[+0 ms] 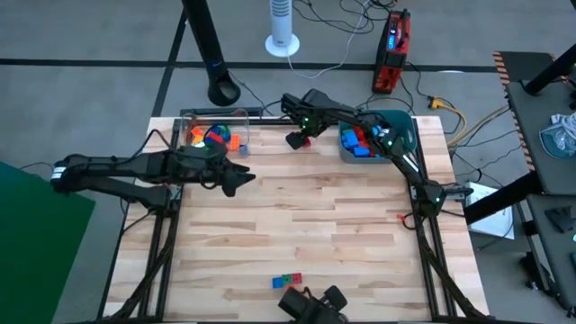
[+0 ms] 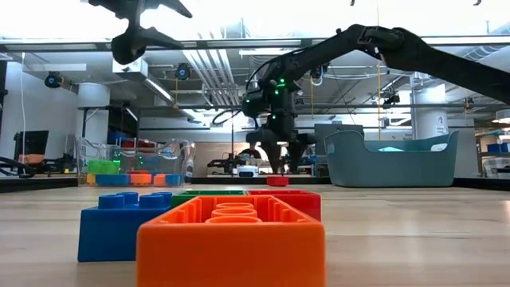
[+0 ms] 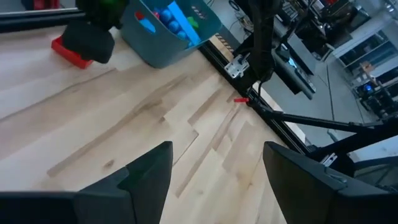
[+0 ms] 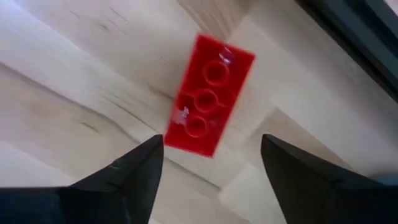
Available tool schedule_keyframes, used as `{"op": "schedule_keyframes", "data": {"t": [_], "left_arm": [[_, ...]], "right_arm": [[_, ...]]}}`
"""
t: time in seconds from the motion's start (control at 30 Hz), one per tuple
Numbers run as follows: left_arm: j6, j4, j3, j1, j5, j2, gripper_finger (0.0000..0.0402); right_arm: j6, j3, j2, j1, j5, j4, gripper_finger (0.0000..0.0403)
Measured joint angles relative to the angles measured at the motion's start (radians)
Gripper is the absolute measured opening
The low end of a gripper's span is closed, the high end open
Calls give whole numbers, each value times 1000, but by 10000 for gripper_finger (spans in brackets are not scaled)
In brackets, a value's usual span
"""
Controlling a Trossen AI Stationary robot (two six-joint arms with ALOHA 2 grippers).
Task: Sort blocks by size
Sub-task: Put the small red game piece into the transparent bin
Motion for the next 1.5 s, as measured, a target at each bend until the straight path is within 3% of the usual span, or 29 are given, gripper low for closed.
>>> {"op": "schedule_keyframes", "data": {"t": [0.17, 0.37, 0.5, 0.67, 0.83, 1.07, 1.2, 1.33, 1.5], "left_arm": [[19, -3, 37, 0, 0, 47, 237], [23, -9, 60, 0, 1, 100, 237], [32, -10, 84, -1, 7, 124, 237], [129, -15, 128, -5, 9, 124, 237], [287, -82, 195, -5, 14, 113, 237], [531, -227, 276, -5, 93, 114, 237], [639, -175, 275, -5, 182, 128, 237], [742, -44, 269, -11, 288, 181, 237], [841, 20, 324, -34, 308, 265, 237]], "right_arm": [[2, -7, 2, 0, -16, 96, 278], [11, -13, 58, 2, -38, 94, 271], [2, -18, 68, 5, -63, 85, 230], [-26, -21, 58, 8, -66, 75, 125], [-151, -19, 17, 17, -125, 9, 126], [-365, -36, -206, 104, -576, -77, 126], [-492, -64, -341, 206, -882, -61, 126], [-456, -71, -412, 313, -991, 21, 126], [-349, -74, -421, 390, -1029, 108, 126]]}}
